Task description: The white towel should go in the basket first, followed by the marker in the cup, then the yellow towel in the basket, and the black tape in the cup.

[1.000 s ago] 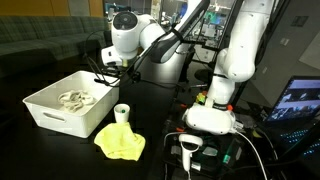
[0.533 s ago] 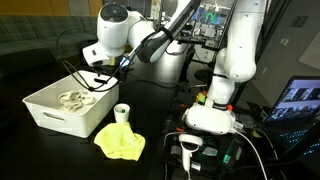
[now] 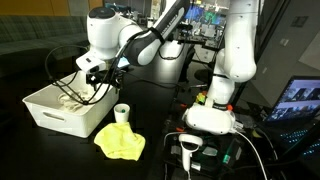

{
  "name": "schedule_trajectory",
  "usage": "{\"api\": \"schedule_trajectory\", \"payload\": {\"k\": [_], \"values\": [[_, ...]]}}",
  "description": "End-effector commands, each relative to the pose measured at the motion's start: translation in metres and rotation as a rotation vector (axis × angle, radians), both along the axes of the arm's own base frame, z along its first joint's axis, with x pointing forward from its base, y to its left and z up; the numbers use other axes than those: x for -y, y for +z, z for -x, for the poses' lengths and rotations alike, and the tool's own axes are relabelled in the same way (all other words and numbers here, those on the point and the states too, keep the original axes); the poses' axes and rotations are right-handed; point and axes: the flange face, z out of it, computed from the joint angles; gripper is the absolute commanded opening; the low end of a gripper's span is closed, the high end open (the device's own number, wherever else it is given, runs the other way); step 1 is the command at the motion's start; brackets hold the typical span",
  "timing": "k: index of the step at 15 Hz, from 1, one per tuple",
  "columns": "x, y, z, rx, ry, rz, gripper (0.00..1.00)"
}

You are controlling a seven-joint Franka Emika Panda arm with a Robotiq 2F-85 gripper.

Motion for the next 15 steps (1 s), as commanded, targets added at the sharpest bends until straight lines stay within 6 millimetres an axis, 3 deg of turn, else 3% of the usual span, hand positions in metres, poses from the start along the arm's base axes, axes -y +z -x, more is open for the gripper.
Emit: {"api": "schedule_trajectory", "payload": {"k": [1, 10, 15], "values": [[-0.016, -0.001, 0.0, -0.078, 0.031, -0.038, 1.0], [-0.065, -0.02, 0.028, -0.179, 0.033, -0.11, 1.0], [-0.087, -0.053, 0.04, -0.22, -0.016, -0.116, 1.0]]}}
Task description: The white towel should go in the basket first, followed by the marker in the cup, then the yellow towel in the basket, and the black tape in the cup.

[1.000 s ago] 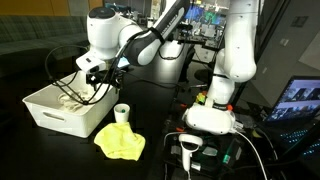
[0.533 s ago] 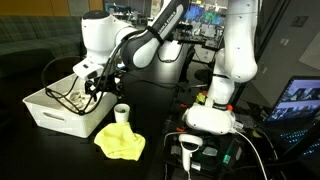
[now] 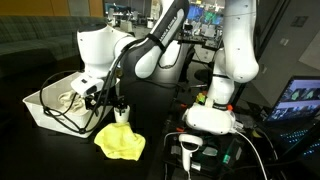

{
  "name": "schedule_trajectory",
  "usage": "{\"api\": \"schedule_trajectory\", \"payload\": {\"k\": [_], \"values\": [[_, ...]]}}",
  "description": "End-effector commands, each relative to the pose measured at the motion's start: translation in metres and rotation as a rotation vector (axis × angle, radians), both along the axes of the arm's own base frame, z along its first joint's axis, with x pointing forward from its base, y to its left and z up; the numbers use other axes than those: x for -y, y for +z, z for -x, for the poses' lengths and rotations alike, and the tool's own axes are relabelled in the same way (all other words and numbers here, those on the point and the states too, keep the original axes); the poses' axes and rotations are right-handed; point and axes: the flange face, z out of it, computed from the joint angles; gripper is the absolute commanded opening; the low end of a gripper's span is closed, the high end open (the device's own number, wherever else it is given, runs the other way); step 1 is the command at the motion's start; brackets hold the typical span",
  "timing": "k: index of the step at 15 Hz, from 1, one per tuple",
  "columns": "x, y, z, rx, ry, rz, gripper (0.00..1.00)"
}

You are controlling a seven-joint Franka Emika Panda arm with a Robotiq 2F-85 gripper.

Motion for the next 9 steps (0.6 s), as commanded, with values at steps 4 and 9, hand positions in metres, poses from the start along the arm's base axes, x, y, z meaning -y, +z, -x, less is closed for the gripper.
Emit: {"api": "schedule_trajectory", "payload": {"k": [4, 9], "values": [[-0.022, -0.046, -0.003, -0.103, -0.103, -0.015, 1.0], [-0.019, -0.078, 0.003, -0.186, -0.157, -0.054, 1.0]]}}
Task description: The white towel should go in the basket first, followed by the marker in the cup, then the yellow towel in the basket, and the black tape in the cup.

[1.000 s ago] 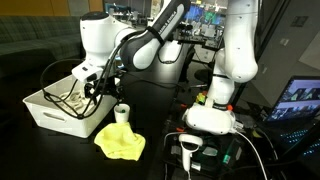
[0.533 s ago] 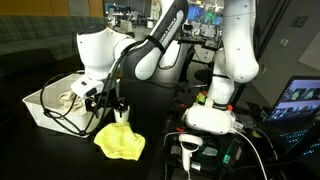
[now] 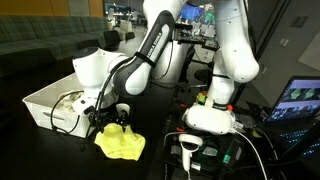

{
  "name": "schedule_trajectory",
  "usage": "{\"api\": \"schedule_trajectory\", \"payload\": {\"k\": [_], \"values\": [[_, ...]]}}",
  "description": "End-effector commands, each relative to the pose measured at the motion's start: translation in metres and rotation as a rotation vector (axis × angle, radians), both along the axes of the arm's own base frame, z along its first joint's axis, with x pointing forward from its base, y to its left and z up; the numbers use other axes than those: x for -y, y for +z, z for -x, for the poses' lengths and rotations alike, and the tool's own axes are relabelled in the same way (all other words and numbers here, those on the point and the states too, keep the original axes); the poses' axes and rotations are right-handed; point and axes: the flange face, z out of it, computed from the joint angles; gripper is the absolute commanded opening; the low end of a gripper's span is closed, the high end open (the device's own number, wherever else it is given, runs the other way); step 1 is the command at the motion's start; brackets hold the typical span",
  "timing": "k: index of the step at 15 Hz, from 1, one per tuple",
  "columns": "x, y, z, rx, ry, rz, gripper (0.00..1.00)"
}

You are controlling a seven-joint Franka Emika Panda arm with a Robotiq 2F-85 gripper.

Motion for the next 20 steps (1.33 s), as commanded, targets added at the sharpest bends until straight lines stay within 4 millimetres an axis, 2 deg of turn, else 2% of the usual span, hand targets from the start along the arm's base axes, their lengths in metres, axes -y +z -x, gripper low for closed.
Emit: {"api": "schedule_trajectory", "payload": {"k": [1, 4, 13, 20], "values": [[-0.003, -0.017, -0.001, -0.051, -0.052, -0.042, 1.0], [-0.001, -0.032, 0.003, -0.072, -0.069, -0.074, 1.0], [-0.013, -0.059, 0.005, -0.04, -0.05, -0.19, 1.0], [-0.004, -0.082, 0.003, -0.126, -0.135, -0.267, 1.0]]}}
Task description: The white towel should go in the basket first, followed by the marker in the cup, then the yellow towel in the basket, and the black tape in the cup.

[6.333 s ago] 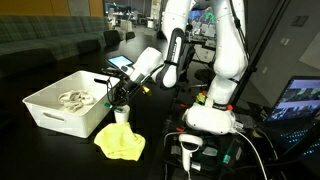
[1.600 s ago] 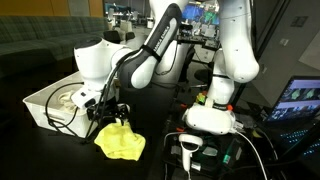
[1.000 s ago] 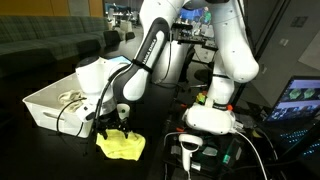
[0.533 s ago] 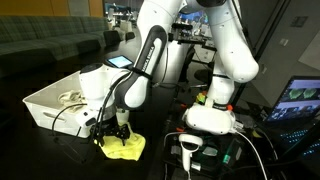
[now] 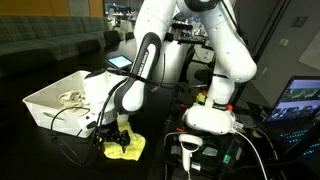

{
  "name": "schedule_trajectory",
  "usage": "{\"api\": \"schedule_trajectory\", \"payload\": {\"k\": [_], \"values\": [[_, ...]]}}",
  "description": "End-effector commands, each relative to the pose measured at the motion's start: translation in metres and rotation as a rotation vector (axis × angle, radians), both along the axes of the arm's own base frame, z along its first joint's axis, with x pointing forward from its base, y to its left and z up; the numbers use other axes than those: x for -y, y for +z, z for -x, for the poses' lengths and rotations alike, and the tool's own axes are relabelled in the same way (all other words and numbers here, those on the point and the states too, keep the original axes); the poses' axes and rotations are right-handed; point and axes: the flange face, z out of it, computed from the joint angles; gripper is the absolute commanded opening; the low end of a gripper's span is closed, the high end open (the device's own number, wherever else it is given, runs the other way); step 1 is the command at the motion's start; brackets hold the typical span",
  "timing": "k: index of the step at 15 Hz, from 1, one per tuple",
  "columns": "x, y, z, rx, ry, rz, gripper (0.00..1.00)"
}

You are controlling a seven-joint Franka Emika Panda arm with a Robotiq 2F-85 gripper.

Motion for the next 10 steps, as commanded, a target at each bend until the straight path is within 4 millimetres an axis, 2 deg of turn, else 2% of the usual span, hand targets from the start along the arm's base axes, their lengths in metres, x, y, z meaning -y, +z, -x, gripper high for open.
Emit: {"api": "schedule_trajectory", "payload": {"k": [1, 5, 10], "values": [[0.004, -0.004, -0.007, -0.036, -0.05, -0.065, 1.0], [0.012, 0.0, -0.013, -0.045, -0.115, -0.078, 1.0], [0.014, -0.005, -0.017, -0.048, -0.138, -0.037, 1.0]]}}
